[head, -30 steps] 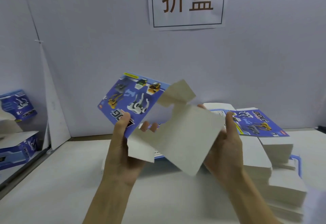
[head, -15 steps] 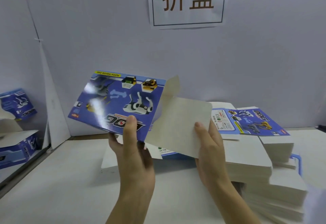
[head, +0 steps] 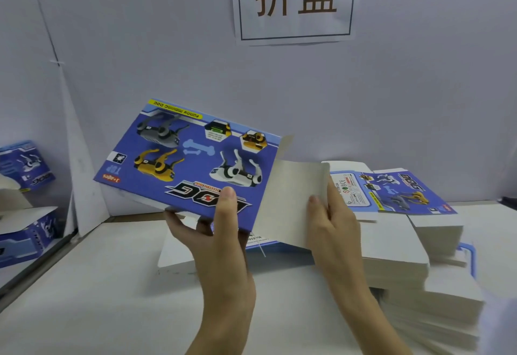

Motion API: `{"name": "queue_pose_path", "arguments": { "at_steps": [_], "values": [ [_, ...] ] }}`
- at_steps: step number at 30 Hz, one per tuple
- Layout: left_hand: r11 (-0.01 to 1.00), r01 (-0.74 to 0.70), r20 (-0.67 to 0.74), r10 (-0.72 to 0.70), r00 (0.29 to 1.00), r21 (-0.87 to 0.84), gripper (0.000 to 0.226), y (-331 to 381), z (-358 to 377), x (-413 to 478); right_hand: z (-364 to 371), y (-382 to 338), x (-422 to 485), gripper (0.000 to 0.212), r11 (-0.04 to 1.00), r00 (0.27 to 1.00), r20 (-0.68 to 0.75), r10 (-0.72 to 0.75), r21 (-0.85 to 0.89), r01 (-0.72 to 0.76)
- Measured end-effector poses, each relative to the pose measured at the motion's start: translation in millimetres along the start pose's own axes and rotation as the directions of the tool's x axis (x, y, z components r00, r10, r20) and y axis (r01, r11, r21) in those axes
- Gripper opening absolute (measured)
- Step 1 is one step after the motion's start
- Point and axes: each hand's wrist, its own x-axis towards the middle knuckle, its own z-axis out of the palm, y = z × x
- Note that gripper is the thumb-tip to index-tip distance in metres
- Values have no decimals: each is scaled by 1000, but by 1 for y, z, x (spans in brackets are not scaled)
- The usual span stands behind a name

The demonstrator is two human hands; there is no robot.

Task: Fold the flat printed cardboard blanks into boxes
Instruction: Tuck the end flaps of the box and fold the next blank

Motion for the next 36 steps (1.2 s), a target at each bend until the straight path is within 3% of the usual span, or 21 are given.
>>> {"name": "queue_pose_path", "arguments": {
  "at_steps": [2, 4, 6, 8, 11, 15, 20, 22, 28, 33, 36],
  "values": [
    [1000, -19, 14, 19, 1000, 9, 85, 2, -1, 2, -4, -7, 4, 35, 926, 981, 138, 137, 335, -176],
    [1000, -12, 27, 13, 1000, -2, 78, 4, -2, 4, -7, -12, 6, 51, 655, 917, 326, 230, 645, -393],
    [1000, 20, 45, -19, 999, -19, 74, 3, -3, 5, -5, -16, 4, 53, 448, 874, 415, 252, 750, -486],
    [999, 41, 50, -40, 998, -23, 77, 1, -2, 3, -2, -18, 1, 45, 363, 866, 431, 254, 788, -498],
    [1000, 16, 32, -16, 999, -1, 91, -2, 0, -3, 0, -19, -2, 44, 332, 869, 427, 250, 805, -491],
    [999, -25, 26, 24, 999, 24, 88, -2, 1, -6, -1, -15, -1, 43, 258, 854, 449, 264, 820, -511],
    [994, -100, 34, 99, 995, 44, 101, -1, 3, -11, -2, -12, 2, 30, 209, 847, 421, 326, 841, -499],
    [992, -119, 26, 118, 993, 46, 103, -3, 3, -11, -2, -13, 2, 33, 181, 833, 450, 323, 834, -521],
    [996, -88, 2, 88, 996, 24, 109, -4, 4, -12, -2, -12, 1, 33, 272, 842, 484, 239, 799, -536],
    [989, -140, 84, 136, 987, 40, 106, -5, 7, -20, 5, -13, -3, 23, 404, 895, 301, 328, 812, -421],
    [996, -86, 108, 83, 991, 29, 97, -1, 4, -13, 4, -9, -1, 23, 391, 882, 323, 343, 805, -446]
  ]
}}
